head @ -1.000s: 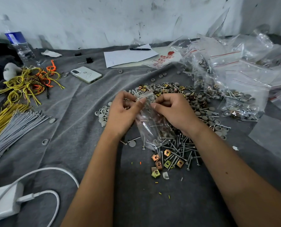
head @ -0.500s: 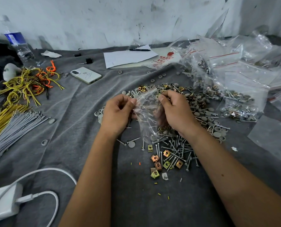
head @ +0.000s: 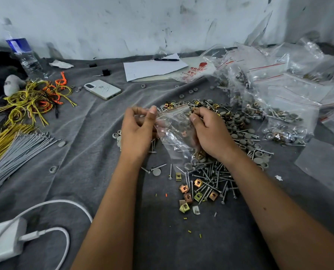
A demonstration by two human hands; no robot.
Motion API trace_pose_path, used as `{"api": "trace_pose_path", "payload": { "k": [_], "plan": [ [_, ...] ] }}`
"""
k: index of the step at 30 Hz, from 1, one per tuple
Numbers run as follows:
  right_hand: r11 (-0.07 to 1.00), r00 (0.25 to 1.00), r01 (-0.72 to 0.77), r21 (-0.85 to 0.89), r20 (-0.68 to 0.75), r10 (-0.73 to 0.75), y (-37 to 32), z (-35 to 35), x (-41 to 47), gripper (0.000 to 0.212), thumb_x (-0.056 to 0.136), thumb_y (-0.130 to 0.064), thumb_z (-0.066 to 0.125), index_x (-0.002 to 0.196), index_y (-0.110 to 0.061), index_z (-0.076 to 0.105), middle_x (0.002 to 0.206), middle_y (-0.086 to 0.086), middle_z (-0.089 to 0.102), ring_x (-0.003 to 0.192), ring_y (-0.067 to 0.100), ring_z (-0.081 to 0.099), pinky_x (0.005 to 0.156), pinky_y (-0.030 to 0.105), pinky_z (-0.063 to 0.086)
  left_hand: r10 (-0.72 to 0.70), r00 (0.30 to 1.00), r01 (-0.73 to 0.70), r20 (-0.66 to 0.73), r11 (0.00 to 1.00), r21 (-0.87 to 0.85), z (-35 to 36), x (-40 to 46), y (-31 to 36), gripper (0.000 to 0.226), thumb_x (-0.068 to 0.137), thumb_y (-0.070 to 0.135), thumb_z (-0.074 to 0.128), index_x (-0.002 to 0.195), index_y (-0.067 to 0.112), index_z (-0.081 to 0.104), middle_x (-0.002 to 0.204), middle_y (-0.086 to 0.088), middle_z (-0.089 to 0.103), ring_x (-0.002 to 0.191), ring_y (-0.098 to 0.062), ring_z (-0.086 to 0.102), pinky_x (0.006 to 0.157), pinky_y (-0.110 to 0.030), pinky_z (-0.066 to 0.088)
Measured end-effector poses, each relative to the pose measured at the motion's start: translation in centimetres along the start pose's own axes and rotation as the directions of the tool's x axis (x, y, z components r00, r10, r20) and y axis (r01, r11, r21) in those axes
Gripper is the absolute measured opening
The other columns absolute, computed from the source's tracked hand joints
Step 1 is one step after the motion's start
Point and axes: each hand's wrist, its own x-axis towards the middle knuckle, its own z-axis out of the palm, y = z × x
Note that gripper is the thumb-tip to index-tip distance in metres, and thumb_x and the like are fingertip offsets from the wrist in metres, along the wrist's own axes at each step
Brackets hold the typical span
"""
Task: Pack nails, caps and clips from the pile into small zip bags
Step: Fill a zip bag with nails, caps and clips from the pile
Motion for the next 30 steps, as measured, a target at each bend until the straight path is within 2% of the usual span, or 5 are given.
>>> {"api": "trace_pose_path", "payload": {
  "k": [5,9,15,23,30],
  "plan": [
    [0.993,0.999,-0.046,0.108,-0.004,0.047,-0.2,-0.2,0.0,0.024,0.108,-0.021,0.045,0.091,-0.015,0.06,0.063,0.011,0.068,0.046,0.027,0.065,0.041,0.031,0.048,-0.019,0.996,0.026,0.088,0.996,-0.085,2.0,-1.2,0.5,0.03,0.096,0.012,0.073,0.118,0.004,0.053,0.088,-0.013,0.079,0.078,-0.031,0.077,0.079,-0.057,0.062],
    [0.991,0.994,-0.03,0.129,-0.1,0.043,0.0,-0.8,0.7,0.032,0.105,-0.039,0.053,0.09,-0.014,0.067,0.079,0.009,0.072,0.074,0.029,0.072,0.067,0.042,0.059,-0.01,0.989,0.026,0.147,0.994,-0.108,2.7,-1.5,0.5,0.034,0.094,0.004,0.073,0.121,0.001,0.054,0.105,-0.019,0.076,0.092,-0.034,0.077,0.083,-0.058,0.062],
    [0.967,0.994,-0.006,0.253,-0.107,0.034,1.0,-2.0,0.8,0.019,0.103,-0.022,0.06,0.087,-0.019,0.07,0.075,0.0,0.071,0.067,0.015,0.067,0.06,0.032,0.057,0.004,0.963,0.04,0.271,0.987,-0.155,3.0,-1.1,0.3,0.029,0.093,-0.006,0.069,0.111,0.01,0.054,0.09,-0.01,0.08,0.083,-0.023,0.079,0.07,-0.032,0.063],
    [0.996,0.979,0.037,0.086,-0.201,-0.019,2.0,-2.8,0.5,0.013,0.101,-0.019,0.063,0.091,-0.015,0.071,0.075,0.0,0.07,0.062,0.014,0.064,0.059,0.038,0.055,0.105,0.972,-0.136,0.21,0.981,0.139,3.9,0.4,0.5,0.036,0.083,0.009,0.086,0.111,0.01,0.063,0.098,0.001,0.078,0.089,-0.014,0.076,0.076,-0.033,0.063],
    [0.906,0.921,0.324,-0.272,-0.126,-0.368,1.5,-2.3,0.0,0.012,0.1,-0.015,0.065,0.098,-0.004,0.07,0.082,0.003,0.07,0.07,0.012,0.064,0.064,0.031,0.054,0.458,0.815,-0.579,0.355,0.636,0.51,4.1,0.8,-0.8,0.024,0.099,0.038,0.068,0.114,0.021,0.074,0.117,0.005,0.069,0.118,-0.02,0.05,0.093,-0.032,0.038]
  ]
}}
